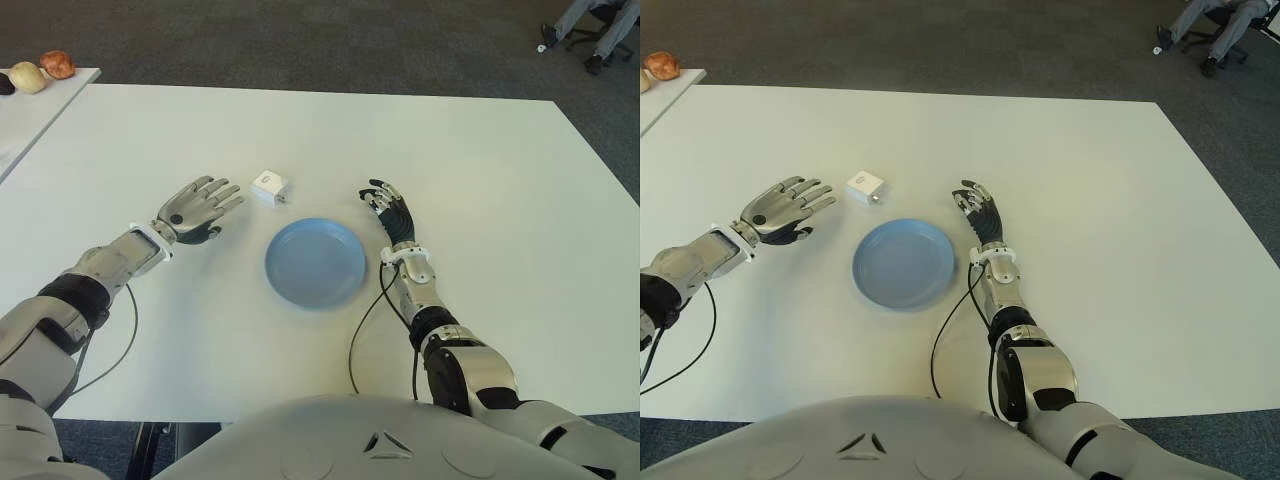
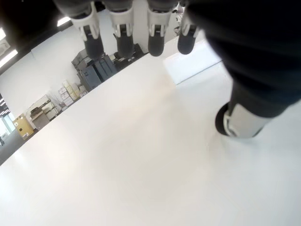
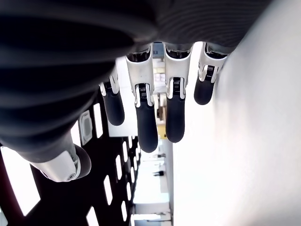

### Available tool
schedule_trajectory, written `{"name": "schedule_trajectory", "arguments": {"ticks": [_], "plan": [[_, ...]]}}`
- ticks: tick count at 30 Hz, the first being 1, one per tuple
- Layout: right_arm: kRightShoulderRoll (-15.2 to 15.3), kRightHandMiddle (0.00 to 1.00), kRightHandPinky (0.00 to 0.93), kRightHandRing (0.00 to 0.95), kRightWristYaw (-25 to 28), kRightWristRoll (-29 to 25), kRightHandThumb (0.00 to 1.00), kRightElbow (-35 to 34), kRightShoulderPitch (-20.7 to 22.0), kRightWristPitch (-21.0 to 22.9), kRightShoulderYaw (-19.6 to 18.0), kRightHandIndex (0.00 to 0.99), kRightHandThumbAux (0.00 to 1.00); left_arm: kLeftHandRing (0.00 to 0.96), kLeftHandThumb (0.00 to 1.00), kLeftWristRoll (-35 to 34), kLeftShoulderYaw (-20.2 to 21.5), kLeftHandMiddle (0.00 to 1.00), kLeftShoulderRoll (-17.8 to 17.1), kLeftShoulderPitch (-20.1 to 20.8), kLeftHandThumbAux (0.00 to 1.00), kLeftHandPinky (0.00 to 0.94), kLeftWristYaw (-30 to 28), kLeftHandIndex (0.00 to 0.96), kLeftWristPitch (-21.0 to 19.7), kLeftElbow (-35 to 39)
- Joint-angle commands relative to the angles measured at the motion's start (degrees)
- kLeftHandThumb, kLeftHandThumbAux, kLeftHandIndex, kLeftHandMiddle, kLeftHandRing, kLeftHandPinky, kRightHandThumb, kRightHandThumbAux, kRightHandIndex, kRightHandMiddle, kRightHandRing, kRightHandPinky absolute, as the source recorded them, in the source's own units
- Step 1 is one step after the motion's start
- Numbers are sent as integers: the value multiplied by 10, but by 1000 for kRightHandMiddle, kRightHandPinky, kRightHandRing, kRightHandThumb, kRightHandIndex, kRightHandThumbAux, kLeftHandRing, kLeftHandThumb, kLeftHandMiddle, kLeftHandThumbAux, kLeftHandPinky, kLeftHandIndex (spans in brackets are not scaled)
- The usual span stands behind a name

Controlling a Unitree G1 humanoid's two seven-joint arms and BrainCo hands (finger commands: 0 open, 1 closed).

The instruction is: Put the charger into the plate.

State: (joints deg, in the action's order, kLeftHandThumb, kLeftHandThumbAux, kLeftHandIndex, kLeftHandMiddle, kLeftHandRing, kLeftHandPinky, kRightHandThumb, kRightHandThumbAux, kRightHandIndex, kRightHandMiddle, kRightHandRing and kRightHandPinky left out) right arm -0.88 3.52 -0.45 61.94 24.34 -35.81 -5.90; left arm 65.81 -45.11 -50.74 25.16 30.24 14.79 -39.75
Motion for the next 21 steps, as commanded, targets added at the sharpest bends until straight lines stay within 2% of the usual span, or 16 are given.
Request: {"name": "schedule_trajectory", "arguments": {"ticks": [1,7,12,21], "plan": [[2,372,148,291,-9,4,0,21,-33,38,2,211,583,0,0,20,-12,3,-10,-33,587,0,-50,0,10,10],[3,372,149,290,-13,4,0,20,-32,42,3,209,576,0,0,17,-3,1,-16,-39,585,0,-67,0,8,24],[3,374,145,290,-15,5,0,19,-32,45,5,212,578,0,0,18,9,3,-15,-41,588,0,-53,0,6,23],[2,381,146,297,-10,1,0,20,-32,44,3,217,613,0,0,-11,38,10,10,-22,572,0,-39,0,7,4]]}}
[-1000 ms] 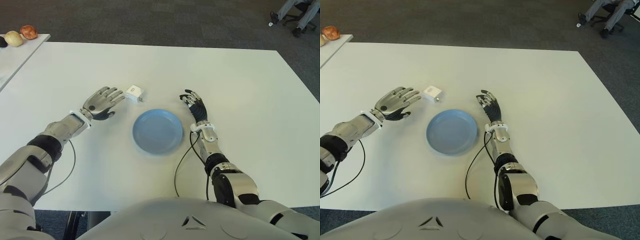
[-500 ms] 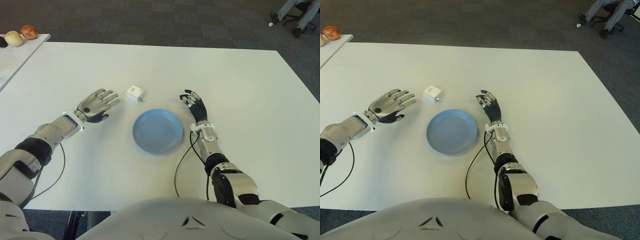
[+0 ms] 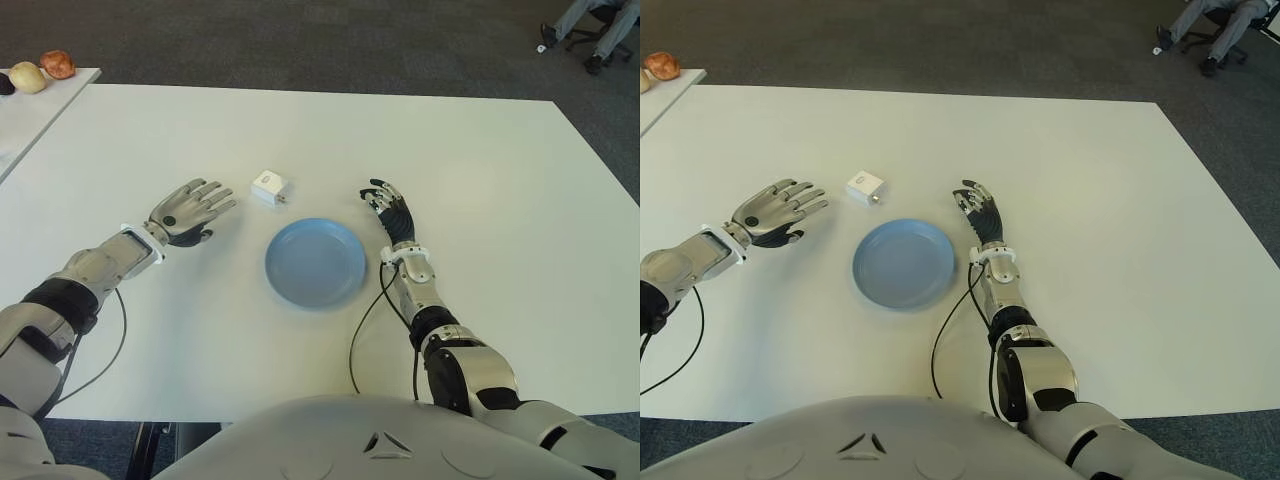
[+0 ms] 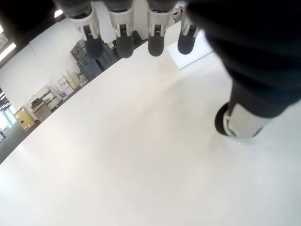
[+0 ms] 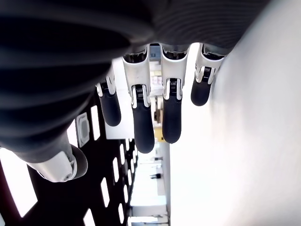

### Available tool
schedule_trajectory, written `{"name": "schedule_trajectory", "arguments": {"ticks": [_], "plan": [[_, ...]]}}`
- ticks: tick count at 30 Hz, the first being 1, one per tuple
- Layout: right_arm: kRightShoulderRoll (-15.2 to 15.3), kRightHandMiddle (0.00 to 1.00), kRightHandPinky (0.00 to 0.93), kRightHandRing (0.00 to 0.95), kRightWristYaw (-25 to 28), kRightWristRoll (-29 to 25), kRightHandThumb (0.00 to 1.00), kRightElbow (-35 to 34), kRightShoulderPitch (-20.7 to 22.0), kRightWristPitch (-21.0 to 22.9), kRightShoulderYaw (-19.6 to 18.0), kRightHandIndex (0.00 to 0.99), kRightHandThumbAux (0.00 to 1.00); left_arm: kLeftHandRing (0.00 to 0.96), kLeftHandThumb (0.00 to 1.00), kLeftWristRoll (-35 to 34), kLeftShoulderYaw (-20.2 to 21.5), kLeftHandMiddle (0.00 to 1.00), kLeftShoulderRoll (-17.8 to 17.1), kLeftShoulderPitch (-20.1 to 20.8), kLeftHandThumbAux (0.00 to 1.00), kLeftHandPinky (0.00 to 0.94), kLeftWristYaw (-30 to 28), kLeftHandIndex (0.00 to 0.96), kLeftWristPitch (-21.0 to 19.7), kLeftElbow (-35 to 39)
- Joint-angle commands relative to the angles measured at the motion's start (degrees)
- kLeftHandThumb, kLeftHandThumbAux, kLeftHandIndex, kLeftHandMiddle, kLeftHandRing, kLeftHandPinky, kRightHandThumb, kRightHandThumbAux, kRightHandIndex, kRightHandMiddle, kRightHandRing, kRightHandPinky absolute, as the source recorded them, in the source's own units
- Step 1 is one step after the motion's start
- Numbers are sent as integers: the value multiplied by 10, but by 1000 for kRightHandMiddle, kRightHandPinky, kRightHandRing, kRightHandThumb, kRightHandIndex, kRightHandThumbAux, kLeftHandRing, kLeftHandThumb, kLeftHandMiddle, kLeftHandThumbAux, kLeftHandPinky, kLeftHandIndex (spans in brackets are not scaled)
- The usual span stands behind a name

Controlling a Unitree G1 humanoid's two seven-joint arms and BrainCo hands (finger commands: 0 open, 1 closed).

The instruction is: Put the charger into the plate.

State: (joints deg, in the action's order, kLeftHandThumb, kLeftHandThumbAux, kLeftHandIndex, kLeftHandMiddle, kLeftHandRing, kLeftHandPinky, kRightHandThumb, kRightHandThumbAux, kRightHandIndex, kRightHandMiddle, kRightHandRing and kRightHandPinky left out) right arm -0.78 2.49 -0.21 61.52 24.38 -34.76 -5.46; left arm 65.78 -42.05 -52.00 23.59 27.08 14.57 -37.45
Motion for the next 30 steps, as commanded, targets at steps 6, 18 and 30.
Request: {"name": "schedule_trajectory", "arguments": {"ticks": [6,18,30], "plan": [[0,382,150,299,-4,1,0,25,-32,31,0,225,626,0,0,-36,28,17,45,9,565,0,-11,0,20,-46],[-4,390,143,303,-15,4,0,26,-32,31,2,230,648,0,0,-68,44,2,92,64,557,0,-28,0,43,-90],[-8,392,178,315,-8,-1,0,27,-32,30,0,220,647,0,0,-86,53,0,122,102,550,0,-42,0,62,-129]]}}
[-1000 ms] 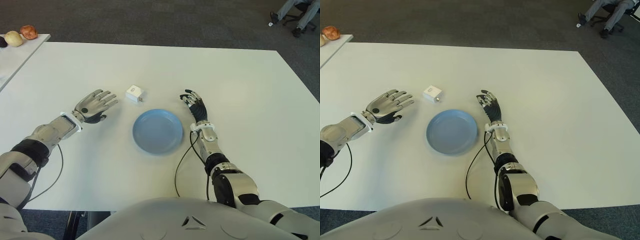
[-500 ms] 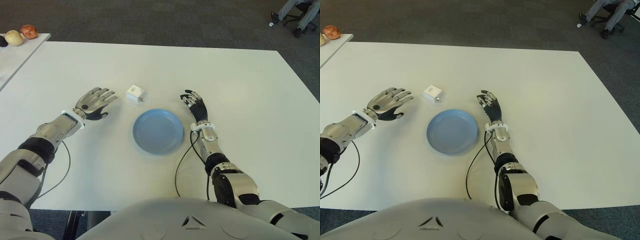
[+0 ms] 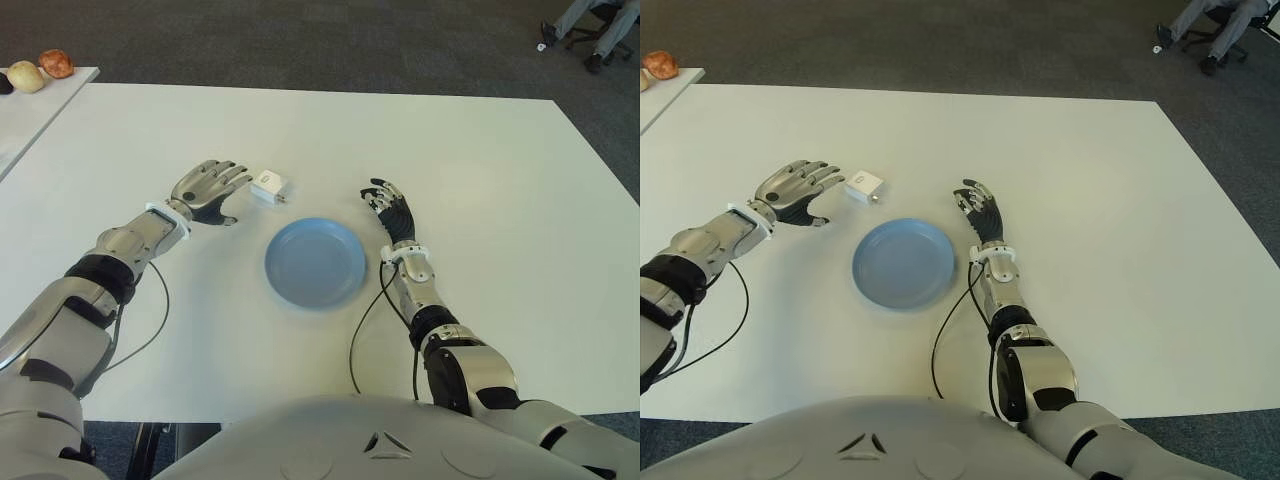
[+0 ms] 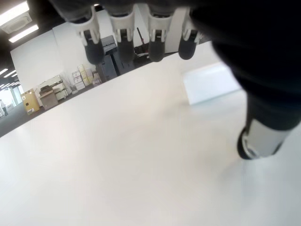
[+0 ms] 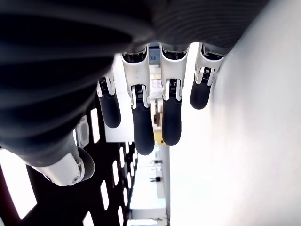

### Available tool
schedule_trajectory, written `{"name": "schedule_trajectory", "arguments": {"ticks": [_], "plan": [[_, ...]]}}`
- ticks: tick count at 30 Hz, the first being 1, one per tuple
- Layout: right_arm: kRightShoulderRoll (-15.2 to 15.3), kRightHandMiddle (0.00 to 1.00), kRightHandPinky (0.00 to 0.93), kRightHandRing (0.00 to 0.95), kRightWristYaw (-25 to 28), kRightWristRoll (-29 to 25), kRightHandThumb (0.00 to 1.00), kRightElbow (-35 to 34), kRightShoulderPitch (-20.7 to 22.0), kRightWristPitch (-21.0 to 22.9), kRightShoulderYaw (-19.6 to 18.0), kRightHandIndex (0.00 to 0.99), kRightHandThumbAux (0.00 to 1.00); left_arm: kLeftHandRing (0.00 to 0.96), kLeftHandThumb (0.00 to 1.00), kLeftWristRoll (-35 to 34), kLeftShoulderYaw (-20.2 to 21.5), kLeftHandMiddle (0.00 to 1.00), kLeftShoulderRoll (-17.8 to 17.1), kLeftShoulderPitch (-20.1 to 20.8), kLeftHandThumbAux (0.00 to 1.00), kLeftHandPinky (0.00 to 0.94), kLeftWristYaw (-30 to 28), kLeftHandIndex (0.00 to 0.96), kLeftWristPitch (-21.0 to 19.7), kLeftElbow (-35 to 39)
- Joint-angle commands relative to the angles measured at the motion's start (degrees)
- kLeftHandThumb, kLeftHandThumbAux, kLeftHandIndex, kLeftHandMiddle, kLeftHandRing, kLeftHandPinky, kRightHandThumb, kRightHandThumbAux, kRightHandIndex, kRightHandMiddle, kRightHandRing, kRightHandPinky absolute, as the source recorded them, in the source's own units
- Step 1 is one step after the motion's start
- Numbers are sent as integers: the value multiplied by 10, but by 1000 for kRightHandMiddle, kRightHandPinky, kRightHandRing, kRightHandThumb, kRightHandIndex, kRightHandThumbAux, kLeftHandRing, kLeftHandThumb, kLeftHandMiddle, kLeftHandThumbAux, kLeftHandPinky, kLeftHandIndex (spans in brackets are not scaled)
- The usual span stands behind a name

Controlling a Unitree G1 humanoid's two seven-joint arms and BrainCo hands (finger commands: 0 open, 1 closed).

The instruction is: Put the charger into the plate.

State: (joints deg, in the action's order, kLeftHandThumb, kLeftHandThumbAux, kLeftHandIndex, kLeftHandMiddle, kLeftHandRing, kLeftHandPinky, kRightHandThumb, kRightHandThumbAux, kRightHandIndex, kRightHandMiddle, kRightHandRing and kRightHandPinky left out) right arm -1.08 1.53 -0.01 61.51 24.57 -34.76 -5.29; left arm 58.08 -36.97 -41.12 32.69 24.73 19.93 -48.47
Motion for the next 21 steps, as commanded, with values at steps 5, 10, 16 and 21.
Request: {"name": "schedule_trajectory", "arguments": {"ticks": [5,10,16,21], "plan": [[-7,390,167,314,1,-4,0,27,-34,29,-3,219,651,0,0,-18,4,0,25,25,543,0,-27,0,14,-33],[-8,387,176,312,1,-3,0,27,-34,31,-2,216,652,0,0,-30,8,0,41,37,532,0,-34,0,17,-49],[-10,386,191,317,7,-7,0,28,-34,33,-3,214,655,0,0,-38,8,0,55,48,523,0,-33,0,22,-65],[-11,385,189,316,5,-8,0,29,-34,33,-5,213,654,0,0,-38,6,0,64,57,519,0,-34,0,22,-70]]}}
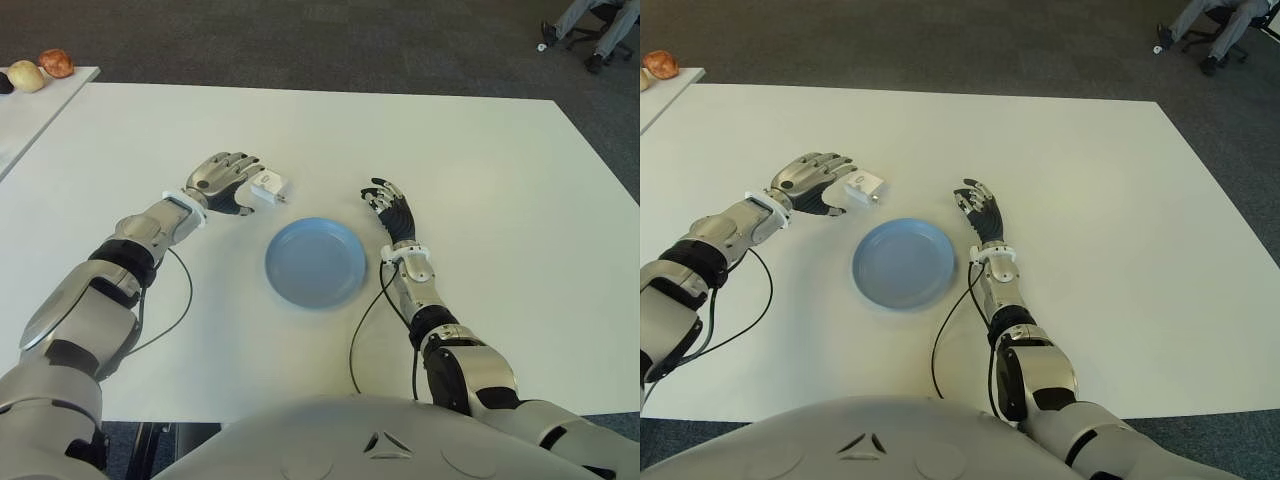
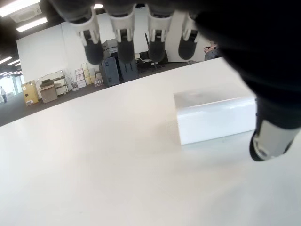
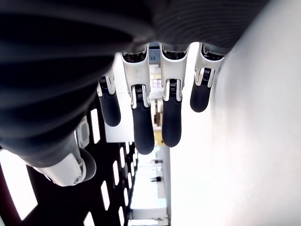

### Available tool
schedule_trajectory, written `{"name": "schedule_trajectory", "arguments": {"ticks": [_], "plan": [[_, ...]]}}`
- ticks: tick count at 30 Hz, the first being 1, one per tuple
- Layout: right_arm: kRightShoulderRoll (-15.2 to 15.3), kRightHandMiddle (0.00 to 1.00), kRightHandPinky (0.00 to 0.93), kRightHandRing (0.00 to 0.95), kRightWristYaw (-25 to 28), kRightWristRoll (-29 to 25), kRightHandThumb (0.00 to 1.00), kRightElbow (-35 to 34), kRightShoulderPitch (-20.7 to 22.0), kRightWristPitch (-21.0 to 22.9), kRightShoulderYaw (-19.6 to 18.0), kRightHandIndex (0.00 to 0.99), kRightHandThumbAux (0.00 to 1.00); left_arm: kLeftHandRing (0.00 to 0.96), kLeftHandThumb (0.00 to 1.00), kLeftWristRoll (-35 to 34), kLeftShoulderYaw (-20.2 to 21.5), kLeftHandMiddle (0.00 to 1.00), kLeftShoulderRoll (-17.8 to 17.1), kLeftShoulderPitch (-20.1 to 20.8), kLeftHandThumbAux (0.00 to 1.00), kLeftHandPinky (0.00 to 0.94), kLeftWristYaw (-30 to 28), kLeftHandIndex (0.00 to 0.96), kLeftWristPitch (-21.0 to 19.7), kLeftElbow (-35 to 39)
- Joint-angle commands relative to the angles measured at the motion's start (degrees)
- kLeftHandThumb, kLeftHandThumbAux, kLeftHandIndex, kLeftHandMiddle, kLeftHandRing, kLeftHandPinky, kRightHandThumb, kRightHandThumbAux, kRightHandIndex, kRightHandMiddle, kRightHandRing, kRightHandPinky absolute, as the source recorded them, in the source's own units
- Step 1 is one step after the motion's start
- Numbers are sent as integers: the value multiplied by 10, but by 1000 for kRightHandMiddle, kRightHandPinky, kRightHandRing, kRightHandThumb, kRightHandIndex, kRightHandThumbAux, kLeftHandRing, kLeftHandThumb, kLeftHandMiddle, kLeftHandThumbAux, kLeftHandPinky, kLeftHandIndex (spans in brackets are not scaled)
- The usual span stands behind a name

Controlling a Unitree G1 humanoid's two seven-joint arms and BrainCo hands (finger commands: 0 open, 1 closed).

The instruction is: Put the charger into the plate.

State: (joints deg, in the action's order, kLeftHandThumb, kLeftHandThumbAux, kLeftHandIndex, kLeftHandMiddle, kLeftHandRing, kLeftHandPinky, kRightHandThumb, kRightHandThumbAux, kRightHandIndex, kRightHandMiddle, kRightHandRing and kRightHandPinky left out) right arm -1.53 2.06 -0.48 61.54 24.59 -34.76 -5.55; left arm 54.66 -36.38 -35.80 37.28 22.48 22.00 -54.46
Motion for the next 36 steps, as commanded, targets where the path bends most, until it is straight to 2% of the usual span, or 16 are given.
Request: {"name": "schedule_trajectory", "arguments": {"ticks": [1,19,36], "plan": [[-7,384,189,315,-1,-3,0,28,-34,33,-2,212,653,0,0,-4,-1,0,11,12,518,0,-12,0,2,-10],[-11,381,186,307,-12,1,0,28,-34,31,2,214,642,0,0,3,-15,3,30,23,519,0,-17,0,-1,-21],[-14,384,189,316,-8,-3,0,24,-36,30,0,211,658,0,0,11,-40,0,60,29,519,0,-22,0,-9,-66]]}}
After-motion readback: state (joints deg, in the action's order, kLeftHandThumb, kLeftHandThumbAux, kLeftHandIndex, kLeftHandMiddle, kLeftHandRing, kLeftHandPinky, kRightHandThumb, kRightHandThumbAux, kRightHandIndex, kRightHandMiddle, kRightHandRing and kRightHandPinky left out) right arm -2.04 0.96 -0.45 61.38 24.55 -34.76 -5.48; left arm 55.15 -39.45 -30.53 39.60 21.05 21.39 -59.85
